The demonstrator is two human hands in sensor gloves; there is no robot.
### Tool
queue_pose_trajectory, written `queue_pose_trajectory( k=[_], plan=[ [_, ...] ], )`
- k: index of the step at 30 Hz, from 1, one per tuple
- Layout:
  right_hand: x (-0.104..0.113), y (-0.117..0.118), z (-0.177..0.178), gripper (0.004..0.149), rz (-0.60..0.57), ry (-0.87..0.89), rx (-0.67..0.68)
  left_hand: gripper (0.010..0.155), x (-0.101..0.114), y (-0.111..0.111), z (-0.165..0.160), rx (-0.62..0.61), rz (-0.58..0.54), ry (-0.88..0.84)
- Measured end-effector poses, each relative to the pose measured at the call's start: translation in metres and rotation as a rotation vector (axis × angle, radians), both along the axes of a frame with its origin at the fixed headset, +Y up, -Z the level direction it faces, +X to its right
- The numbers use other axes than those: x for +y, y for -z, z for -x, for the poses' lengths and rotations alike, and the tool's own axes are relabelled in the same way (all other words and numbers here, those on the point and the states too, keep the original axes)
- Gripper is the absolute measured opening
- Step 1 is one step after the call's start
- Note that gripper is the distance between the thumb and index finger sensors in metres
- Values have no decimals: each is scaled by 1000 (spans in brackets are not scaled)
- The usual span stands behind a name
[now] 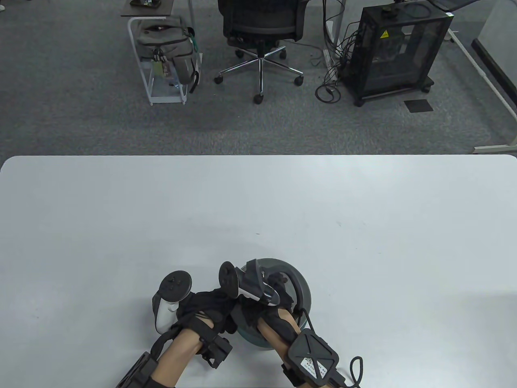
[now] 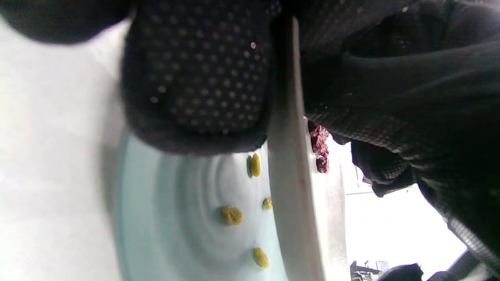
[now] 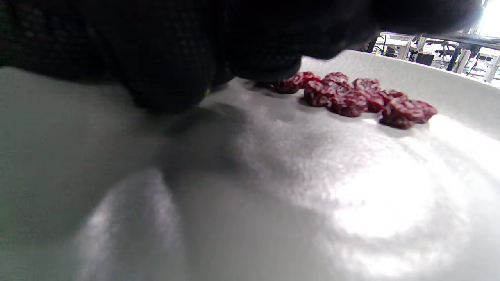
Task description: Pick raisins with hand pinch into plate
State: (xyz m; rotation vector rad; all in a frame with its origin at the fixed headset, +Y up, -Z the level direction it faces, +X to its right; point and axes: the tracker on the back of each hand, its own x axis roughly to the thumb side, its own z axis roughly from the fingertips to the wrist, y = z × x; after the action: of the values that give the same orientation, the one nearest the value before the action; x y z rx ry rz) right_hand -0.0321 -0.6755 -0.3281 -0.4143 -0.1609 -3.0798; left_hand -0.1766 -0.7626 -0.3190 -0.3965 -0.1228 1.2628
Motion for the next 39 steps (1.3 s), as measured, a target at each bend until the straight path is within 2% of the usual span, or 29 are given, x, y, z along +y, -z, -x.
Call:
queue_pose_trajectory(
  k=[10, 22, 31, 39],
  plan=[
    [1, 0, 2, 46, -50, 29, 7, 54, 1, 2, 3, 15, -4, 2],
    [-3, 1, 10, 46, -24, -22, 82, 54, 1, 3, 5, 22, -3, 9],
    [-2, -1, 12, 48, -79, -3, 98, 53, 4, 3, 8, 47, -20, 24],
    [-7, -2, 19, 48, -80, -119, 144, 52, 4, 3, 8, 55, -6, 24]
  ],
)
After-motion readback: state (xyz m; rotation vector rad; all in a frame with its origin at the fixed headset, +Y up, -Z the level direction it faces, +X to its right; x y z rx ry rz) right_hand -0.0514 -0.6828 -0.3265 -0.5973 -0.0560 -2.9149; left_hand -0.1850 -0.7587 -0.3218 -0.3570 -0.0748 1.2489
